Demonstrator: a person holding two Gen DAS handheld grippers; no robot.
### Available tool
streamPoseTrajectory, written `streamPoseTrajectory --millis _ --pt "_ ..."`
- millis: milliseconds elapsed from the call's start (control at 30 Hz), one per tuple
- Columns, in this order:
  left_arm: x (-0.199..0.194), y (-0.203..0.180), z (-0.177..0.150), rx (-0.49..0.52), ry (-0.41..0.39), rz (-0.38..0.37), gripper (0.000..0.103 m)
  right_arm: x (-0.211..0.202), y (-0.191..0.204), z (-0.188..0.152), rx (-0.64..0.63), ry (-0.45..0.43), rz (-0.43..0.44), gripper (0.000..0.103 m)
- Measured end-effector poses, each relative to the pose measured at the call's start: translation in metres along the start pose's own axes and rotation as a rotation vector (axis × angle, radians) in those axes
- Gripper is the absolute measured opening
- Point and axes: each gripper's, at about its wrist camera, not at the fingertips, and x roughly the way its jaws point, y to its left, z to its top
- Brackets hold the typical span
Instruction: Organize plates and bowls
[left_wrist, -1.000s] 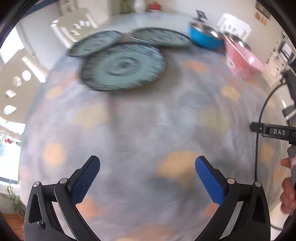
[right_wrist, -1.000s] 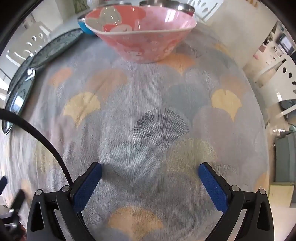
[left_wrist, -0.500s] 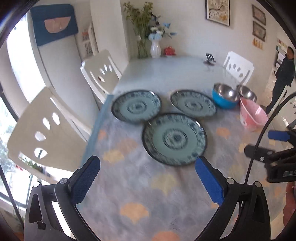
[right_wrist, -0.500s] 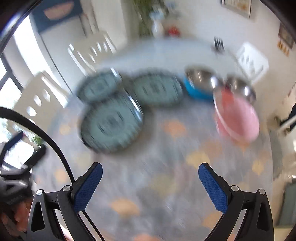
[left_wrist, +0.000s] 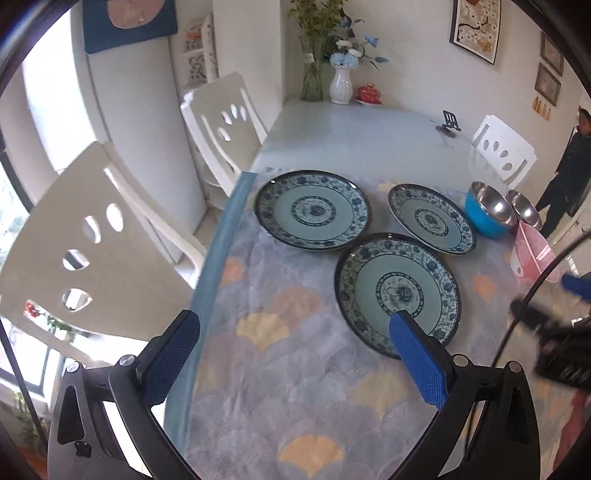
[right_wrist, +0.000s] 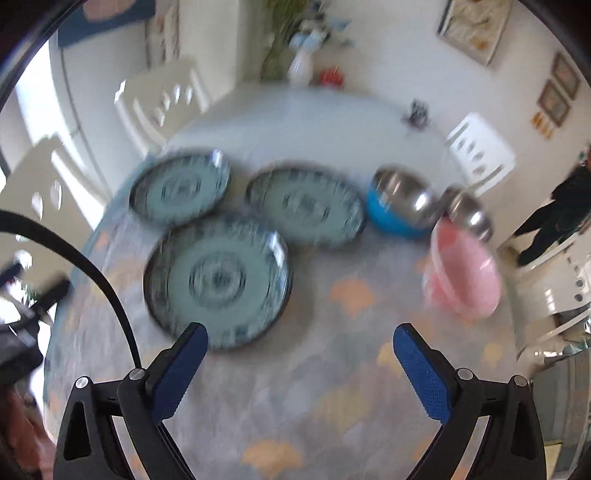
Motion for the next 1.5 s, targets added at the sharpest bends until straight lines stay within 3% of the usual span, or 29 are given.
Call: streamPoseTrajectory --millis 100,233,433,800,1500 --pt "0.012 -0.007 0.010 0.008 0.017 -0.023 0.102 -0.001 -0.007 0.011 0.053 -0.036 0.017 0.100" --pt "0.031 -0.021 0.016 0.048 0.083 0.013 0.102 0.022 -0.021 0.013 0.112 0.013 0.023 0.100" --pt "0.045 -0.026 0.015 0.060 0.129 -0.038 0.102 0.040 -0.021 0.010 0.103 0.088 0.022 0.100" --pt "0.050 -0.021 0.020 0.063 0.154 -0.064 0.102 0.043 -0.011 0.010 0.095 0.111 0.066 0.100" --pt "0.073 -0.025 0.020 0.065 0.204 -0.075 0.102 0.067 -0.018 0.013 0.140 0.178 0.054 0.100"
